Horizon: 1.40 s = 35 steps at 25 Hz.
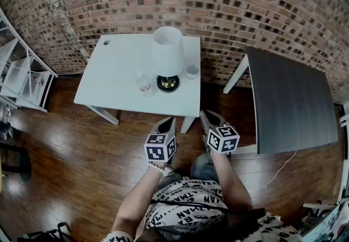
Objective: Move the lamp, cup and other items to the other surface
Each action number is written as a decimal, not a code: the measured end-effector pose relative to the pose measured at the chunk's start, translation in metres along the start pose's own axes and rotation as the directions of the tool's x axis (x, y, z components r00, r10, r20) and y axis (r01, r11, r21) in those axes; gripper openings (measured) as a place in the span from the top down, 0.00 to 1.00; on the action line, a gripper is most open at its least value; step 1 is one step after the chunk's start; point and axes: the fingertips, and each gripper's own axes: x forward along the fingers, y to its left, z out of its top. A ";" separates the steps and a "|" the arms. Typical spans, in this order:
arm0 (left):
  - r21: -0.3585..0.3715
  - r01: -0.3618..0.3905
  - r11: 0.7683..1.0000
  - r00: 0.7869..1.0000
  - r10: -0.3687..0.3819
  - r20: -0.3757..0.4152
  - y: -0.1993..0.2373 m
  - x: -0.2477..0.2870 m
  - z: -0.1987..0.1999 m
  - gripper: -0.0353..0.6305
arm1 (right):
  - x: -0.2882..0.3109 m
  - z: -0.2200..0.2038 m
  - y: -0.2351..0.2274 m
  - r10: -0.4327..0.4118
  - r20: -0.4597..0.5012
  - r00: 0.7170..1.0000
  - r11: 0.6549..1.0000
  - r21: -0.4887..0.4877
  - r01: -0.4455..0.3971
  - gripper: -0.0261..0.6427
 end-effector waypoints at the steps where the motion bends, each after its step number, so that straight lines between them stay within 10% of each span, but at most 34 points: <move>1: -0.002 0.002 1.000 1.000 -0.002 -0.001 0.002 0.002 0.000 0.94 | 0.003 -0.001 -0.001 -0.003 -0.001 1.000 1.000 0.002 0.003 0.92; 17: -0.014 -0.005 1.000 1.000 0.005 -0.031 0.013 0.078 0.019 0.94 | 0.095 0.023 -0.075 -0.042 -0.054 0.998 0.999 -0.009 0.042 0.89; 19: -0.016 -0.010 1.000 0.999 0.009 -0.041 0.014 0.093 0.022 0.94 | 0.115 0.029 -0.085 -0.020 -0.070 0.997 1.000 -0.023 0.019 0.65; 26: -0.004 -0.017 1.000 0.998 0.017 -0.060 0.016 0.144 0.027 0.94 | 0.184 0.033 -0.114 0.010 -0.146 0.989 0.996 -0.091 -0.023 0.35; 35: -0.029 -0.073 0.997 0.996 0.071 -0.061 0.041 0.187 0.023 0.94 | 0.255 0.009 -0.123 0.047 -0.224 0.973 0.979 -0.184 -0.090 0.32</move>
